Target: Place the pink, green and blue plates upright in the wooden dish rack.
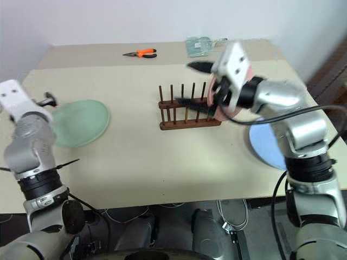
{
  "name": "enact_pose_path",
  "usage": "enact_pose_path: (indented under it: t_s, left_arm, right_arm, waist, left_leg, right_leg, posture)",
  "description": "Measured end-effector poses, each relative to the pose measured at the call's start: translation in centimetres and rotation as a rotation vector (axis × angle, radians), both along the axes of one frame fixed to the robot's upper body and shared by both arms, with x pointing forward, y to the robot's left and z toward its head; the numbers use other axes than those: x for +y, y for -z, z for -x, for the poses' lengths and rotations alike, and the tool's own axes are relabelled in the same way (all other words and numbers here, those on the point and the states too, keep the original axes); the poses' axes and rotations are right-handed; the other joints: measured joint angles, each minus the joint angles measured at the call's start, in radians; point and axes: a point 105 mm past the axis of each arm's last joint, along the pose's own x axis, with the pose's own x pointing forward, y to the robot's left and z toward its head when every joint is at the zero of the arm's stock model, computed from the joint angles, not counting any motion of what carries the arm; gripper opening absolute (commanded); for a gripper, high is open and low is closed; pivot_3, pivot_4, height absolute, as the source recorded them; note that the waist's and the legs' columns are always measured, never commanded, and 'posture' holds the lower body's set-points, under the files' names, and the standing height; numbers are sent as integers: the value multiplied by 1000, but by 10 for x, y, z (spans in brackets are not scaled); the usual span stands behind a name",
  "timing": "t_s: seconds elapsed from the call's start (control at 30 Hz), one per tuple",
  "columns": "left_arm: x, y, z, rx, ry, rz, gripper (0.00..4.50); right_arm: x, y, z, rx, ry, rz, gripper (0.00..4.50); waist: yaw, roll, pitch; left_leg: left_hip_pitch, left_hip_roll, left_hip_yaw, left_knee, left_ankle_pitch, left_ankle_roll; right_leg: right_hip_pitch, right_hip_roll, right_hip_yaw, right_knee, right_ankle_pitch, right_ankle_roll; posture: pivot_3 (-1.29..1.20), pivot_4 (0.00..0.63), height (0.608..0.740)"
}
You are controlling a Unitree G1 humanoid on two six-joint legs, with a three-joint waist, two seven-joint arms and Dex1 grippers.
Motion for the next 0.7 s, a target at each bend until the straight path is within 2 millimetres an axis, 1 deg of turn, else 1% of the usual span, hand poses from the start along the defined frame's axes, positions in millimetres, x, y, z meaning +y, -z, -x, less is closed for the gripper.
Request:
enact_pose_path:
  t_s: [0.07, 0.13, 0.17, 0.2, 0.23, 0.27, 0.3, 0.37, 0.47, 0.5, 0.53, 0.57, 0.63, 0.7]
  left_arm:
    - [1, 16, 7, 46, -26, 89, 4500]
    - [-4, 37, 11, 105, -6, 192, 4500]
    - [-9, 48, 13, 109, 2, 272, 4500]
    - [-13, 58, 14, 116, 4, 336, 3994]
    - [-19, 67, 15, 111, 7, 418, 3779]
    - [-22, 74, 17, 110, -5, 458, 3297]
    - [-20, 72, 18, 89, -11, 477, 2895]
    - [-21, 74, 18, 63, -4, 510, 1823]
    - [-30, 74, 10, 37, 61, 541, 335]
    - [-34, 71, 5, 15, 94, 538, 54]
    - [-37, 65, 1, -12, 125, 530, 54]
    - [-44, 53, -9, -60, 191, 500, 54]
    - [-68, 25, -27, -141, 344, 436, 54]
    - [-102, -14, -42, -240, 522, 336, 54]
  right_arm:
    - [9, 7, 4, 15, -32, -4, 4470]
    - [14, 14, 7, 34, -51, -1, 4470]
    - [15, 17, 7, 41, -54, -2, 4470]
    - [16, 18, 7, 44, -55, -1, 4500]
    - [15, 20, 7, 41, -50, 4, 4500]
    - [16, 21, 6, 37, -48, 8, 4500]
    - [15, 22, 6, 31, -41, 14, 4500]
    - [13, 24, 4, 20, -25, 24, 4500]
    - [14, 24, 3, 13, -17, 26, 4500]
    - [14, 25, 3, 17, -17, 25, 4500]
    - [14, 25, 2, 22, -13, 26, 4500]
    - [12, 26, 0, 20, -3, 31, 4500]
    - [12, 27, -5, -12, 24, 52, 4500]
    - [16, 27, -7, -71, 33, 89, 4500]
  waist:
    - [5, -1, 0]
    - [8, -2, 0]
    - [9, -2, 0]
    - [9, -2, 0]
    - [9, -3, 0]
    - [8, -4, 1]
    - [7, -4, 1]
    - [7, -4, 1]
    - [9, -5, 1]
    - [9, -6, 1]
    - [10, -6, 1]
    - [11, -7, 1]
    - [12, -7, 2]
    - [8, -8, 2]
  left_leg:
    - [0, 0, 0, 0, 0, 0]
    - [0, 0, -1, 0, 1, -1]
    - [0, 0, -1, 0, 1, -2]
    - [0, 0, -1, 0, 1, -2]
    - [0, 0, -1, 0, 1, -2]
    - [0, 0, -1, 0, 1, -2]
    - [1, 0, -1, -1, 1, -2]
    - [1, 1, -1, -2, 1, -3]
    - [1, 0, -1, -1, 2, -3]
    - [1, 0, -1, -1, 2, -3]
    - [1, 0, -1, -1, 2, -4]
    - [0, 0, -2, -1, 2, -4]
    - [-1, 0, -2, 0, 2, -4]
    - [-1, 0, -1, -1, 2, -4]
  right_leg:
    - [0, 0, 0, 0, 0, 0]
    - [0, 0, -1, 1, 0, 0]
    - [0, 0, -1, 1, 0, 0]
    - [0, 0, -1, 1, 0, 0]
    - [0, 0, -2, 1, 0, 0]
    - [0, 0, -2, 1, 0, 0]
    - [0, 0, -2, 1, 0, 0]
    - [0, 0, -2, 2, 0, 0]
    - [0, 0, -2, 1, 0, 0]
    - [0, 0, -2, 1, 0, 0]
    - [0, 0, -2, 1, 0, 0]
    - [0, 0, -3, 1, 0, -1]
    - [0, 0, -3, 1, 0, -1]
    - [0, 0, -3, 0, 0, -1]
  posture:
    - [0, 150, 740]
    - [0, 150, 740]
    - [0, 150, 740]
    - [0, 150, 740]
    - [0, 150, 740]
    - [0, 150, 740]
    - [0, 150, 740]
    - [0, 150, 740]
    - [0, 150, 740]
    - [0, 150, 740]
    - [0, 150, 740]
    - [0, 150, 740]
    - [0, 150, 740]
    - [0, 150, 740]
